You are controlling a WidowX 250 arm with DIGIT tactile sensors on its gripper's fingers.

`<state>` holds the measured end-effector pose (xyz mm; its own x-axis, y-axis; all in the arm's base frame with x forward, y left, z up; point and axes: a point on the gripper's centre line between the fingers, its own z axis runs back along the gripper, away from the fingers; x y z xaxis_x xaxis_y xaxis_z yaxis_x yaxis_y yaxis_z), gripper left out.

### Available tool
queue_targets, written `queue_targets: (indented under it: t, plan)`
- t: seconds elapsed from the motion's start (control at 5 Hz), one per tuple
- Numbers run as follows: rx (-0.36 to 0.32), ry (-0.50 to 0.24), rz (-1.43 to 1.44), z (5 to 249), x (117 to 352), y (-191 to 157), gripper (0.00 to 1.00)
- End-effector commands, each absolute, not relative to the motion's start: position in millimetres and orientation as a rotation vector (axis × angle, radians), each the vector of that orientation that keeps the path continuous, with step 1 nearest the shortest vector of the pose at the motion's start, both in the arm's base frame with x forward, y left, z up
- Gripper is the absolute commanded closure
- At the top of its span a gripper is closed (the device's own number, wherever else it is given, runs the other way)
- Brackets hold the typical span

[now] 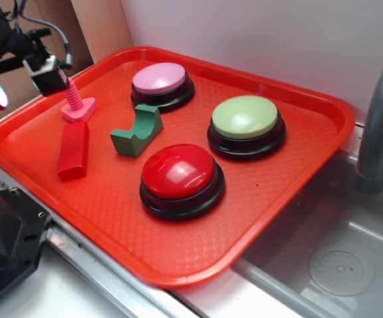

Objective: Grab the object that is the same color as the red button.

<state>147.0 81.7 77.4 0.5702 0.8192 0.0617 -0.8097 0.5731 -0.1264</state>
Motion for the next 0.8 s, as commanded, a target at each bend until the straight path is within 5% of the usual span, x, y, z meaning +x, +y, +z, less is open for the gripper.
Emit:
queue_targets:
  t: [0.0, 0.4, 0.6]
  plan:
    - [0.025, -0.082, 0.885, 35.2, 155.7, 64.3, 0.00]
    - [0.088, -0.059, 0.876, 14.1, 155.7, 59.9, 0.00]
    - [0.068, -0.089, 0.872, 15.2, 155.0, 56.9, 1.00]
